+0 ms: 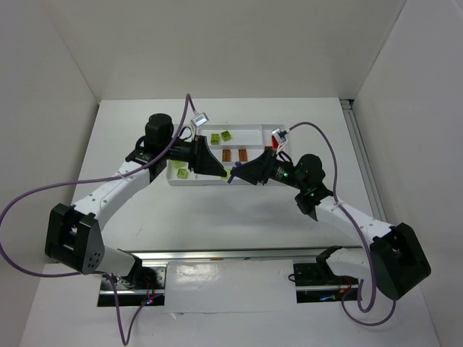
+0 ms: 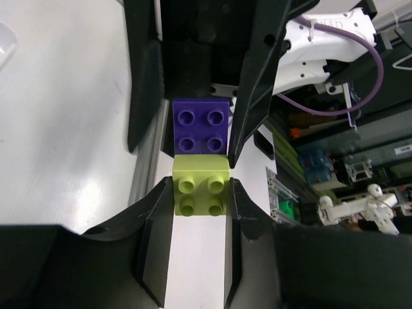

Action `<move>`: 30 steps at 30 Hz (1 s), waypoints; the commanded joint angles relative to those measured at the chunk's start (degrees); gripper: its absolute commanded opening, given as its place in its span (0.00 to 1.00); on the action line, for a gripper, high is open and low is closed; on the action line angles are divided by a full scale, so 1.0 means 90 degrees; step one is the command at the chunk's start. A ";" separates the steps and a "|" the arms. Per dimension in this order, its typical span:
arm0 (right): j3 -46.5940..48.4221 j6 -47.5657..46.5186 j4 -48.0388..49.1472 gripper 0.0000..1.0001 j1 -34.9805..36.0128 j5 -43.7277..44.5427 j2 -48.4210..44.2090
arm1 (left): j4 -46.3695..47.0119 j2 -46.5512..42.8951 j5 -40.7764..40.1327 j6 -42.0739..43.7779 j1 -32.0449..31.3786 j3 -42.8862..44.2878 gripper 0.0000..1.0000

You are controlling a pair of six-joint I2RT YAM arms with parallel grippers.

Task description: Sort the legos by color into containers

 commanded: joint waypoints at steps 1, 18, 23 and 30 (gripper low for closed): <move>-0.0123 0.0733 0.1699 0.66 -0.0050 -0.0307 0.0223 | 0.0685 -0.0210 0.0321 -0.0209 0.0089 0.0008 0.00; 0.0326 0.0460 0.1271 0.59 -0.0050 -0.0307 0.0340 | 0.0423 -0.0278 0.0321 -0.0024 0.0089 -0.0109 0.00; 0.0385 0.0402 0.1330 0.56 -0.0050 -0.0307 0.0340 | 0.0423 -0.0278 0.0262 0.0034 0.0089 -0.0109 0.00; 0.0443 0.0187 0.0668 0.21 -0.0050 0.0024 0.0137 | 0.0326 -0.0278 0.0262 0.0024 0.0206 -0.0109 0.00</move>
